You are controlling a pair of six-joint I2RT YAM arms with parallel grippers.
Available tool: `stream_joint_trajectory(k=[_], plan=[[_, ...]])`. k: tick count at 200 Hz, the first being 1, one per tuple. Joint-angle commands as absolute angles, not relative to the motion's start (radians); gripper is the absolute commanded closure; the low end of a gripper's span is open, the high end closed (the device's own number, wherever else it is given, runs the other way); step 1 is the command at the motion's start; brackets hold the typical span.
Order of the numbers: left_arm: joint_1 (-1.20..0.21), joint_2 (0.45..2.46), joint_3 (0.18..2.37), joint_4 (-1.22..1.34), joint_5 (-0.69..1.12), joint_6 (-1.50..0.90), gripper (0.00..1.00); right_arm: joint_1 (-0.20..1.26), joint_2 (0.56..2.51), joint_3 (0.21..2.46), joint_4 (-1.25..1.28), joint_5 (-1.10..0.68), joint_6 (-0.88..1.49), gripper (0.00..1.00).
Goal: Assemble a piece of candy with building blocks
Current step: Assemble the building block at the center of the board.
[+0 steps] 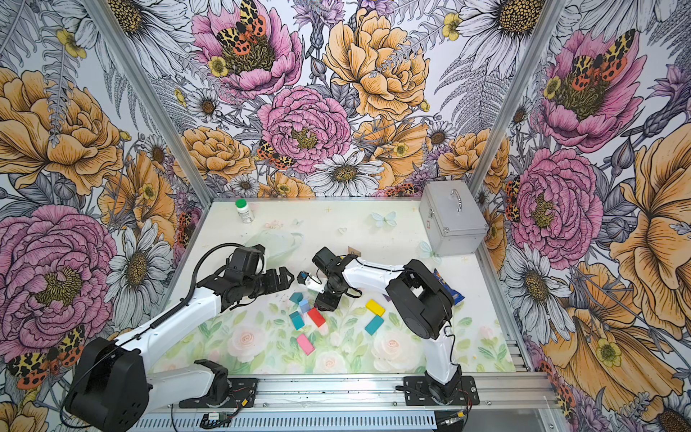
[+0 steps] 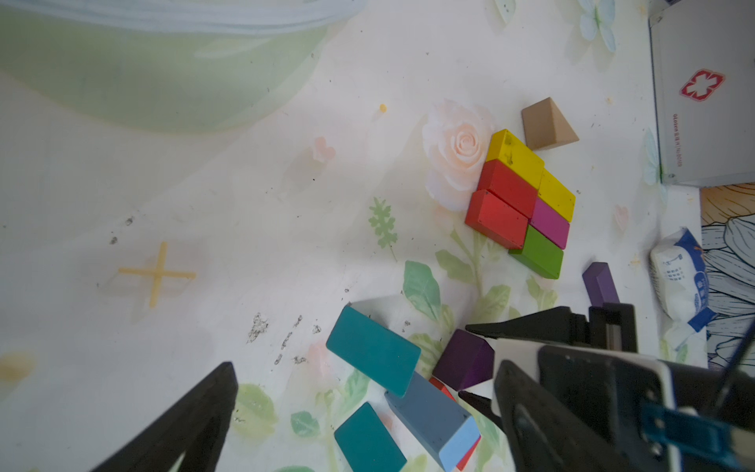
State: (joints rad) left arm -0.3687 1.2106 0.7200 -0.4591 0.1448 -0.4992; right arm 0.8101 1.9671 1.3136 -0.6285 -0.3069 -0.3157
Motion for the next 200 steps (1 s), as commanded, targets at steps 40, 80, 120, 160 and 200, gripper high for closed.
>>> stream_joint_trajectory(k=[40,80,120,160,200], plan=[[-0.377,1.203,0.729,-0.455,0.156,-0.503,0.01,0.827,1.992,1.360,-0.624,-0.291,-0.315,0.52],[-0.377,1.206,0.727,-0.456,0.152,-0.503,0.02,0.826,1.996,1.363,-0.621,-0.295,-0.314,0.59],[-0.375,1.202,0.727,-0.457,0.153,-0.503,0.01,0.828,1.996,1.363,-0.612,-0.307,-0.307,0.69],[-0.376,1.200,0.727,-0.455,0.153,-0.503,0.01,0.828,1.995,1.366,-0.606,-0.301,-0.300,0.61],[-0.375,1.203,0.727,-0.454,0.156,-0.502,0.01,0.827,1.993,1.372,-0.599,-0.299,-0.299,0.56]])
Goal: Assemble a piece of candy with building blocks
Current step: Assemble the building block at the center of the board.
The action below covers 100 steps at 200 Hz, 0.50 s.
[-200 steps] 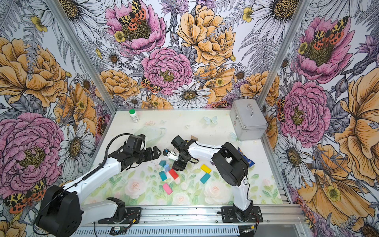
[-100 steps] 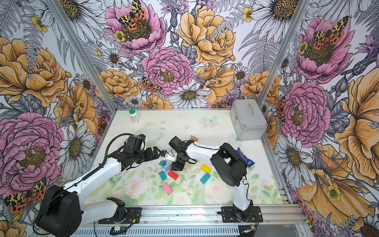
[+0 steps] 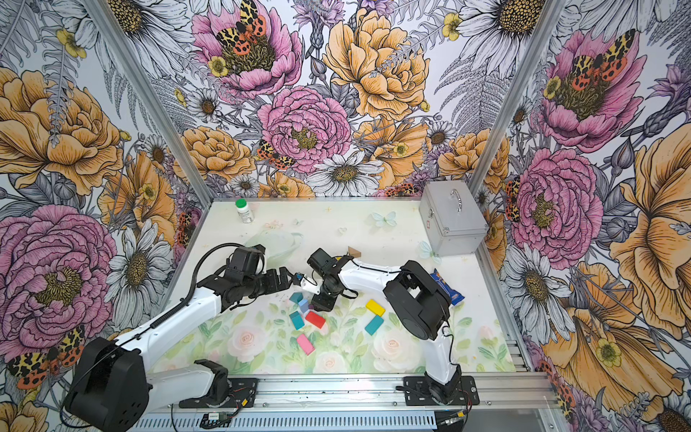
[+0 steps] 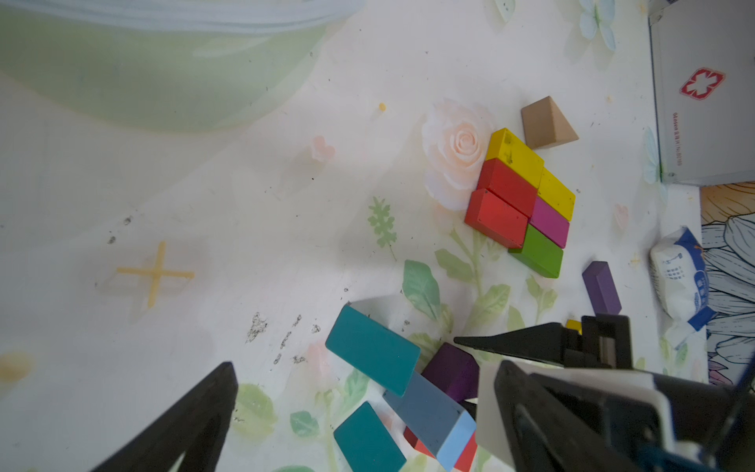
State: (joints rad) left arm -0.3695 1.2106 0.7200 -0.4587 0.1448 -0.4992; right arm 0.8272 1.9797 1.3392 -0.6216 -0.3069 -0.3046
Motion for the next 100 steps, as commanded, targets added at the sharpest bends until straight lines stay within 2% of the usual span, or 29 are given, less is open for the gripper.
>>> stream_joint_trajectory(k=[1,38,100], plan=[[-0.375,1.203,0.727,-0.455,0.156,-0.502,0.01,0.827,1.993,1.373,-0.599,-0.299,-0.299,0.56],[-0.376,1.201,0.726,-0.455,0.156,-0.502,0.01,0.830,2.000,1.383,-0.594,-0.313,-0.298,0.59],[-0.374,1.203,0.727,-0.455,0.154,-0.502,0.01,0.830,1.995,1.378,-0.593,-0.324,-0.302,0.78]])
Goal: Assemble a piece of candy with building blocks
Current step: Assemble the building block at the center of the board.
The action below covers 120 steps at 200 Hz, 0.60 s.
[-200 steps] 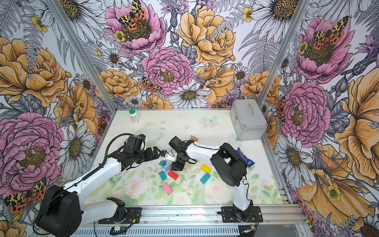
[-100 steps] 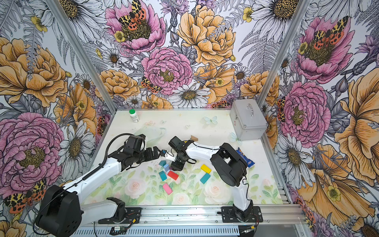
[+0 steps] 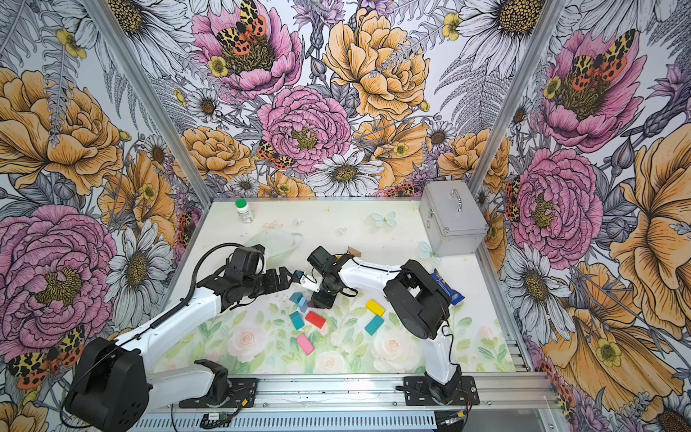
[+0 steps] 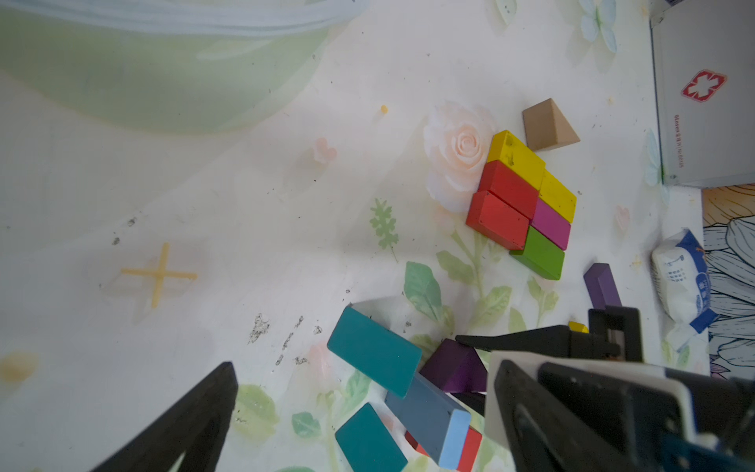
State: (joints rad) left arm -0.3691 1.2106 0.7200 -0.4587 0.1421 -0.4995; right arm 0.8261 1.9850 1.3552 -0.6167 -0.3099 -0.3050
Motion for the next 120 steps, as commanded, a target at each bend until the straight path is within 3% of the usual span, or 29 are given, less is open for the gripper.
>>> stream_joint_trajectory(k=[1,52,120], plan=[[-0.374,1.204,0.727,-0.454,0.155,-0.502,0.01,0.830,1.995,1.379,-0.593,-0.323,-0.302,0.78],[-0.373,1.204,0.731,-0.456,0.161,-0.500,0.01,0.814,1.934,1.336,-0.577,-0.250,-0.259,0.83],[-0.386,1.235,0.768,-0.456,0.165,-0.485,0.01,0.747,1.847,1.233,-0.546,-0.128,-0.196,0.82]])
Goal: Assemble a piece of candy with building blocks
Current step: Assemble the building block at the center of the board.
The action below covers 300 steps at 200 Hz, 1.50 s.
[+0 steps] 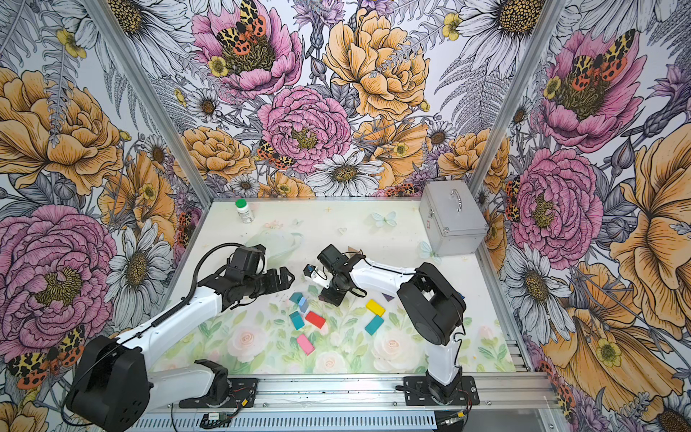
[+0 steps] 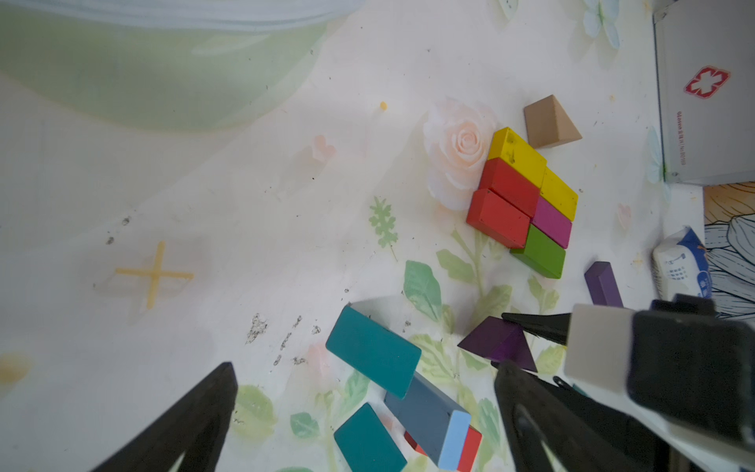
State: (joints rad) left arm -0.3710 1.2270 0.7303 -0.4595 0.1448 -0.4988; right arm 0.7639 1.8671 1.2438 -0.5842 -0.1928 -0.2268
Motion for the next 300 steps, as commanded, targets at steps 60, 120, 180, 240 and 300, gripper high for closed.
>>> stream_joint_trajectory(k=[60,120,180,240,300], plan=[[-0.393,1.224,0.773,-0.456,0.164,-0.485,0.01,0.707,1.883,1.256,-0.546,-0.070,-0.210,0.81],[-0.406,1.248,0.790,-0.456,0.159,-0.488,0.01,0.703,1.911,1.272,-0.533,-0.055,-0.207,0.80],[-0.414,1.253,0.791,-0.454,0.153,-0.492,0.01,0.703,1.911,1.264,-0.522,-0.046,-0.210,0.74],[-0.418,1.244,0.791,-0.456,0.158,-0.494,0.01,0.703,1.900,1.255,-0.509,-0.047,-0.210,0.63],[-0.418,1.232,0.790,-0.457,0.159,-0.498,0.01,0.704,1.861,1.245,-0.506,-0.048,-0.206,0.60]])
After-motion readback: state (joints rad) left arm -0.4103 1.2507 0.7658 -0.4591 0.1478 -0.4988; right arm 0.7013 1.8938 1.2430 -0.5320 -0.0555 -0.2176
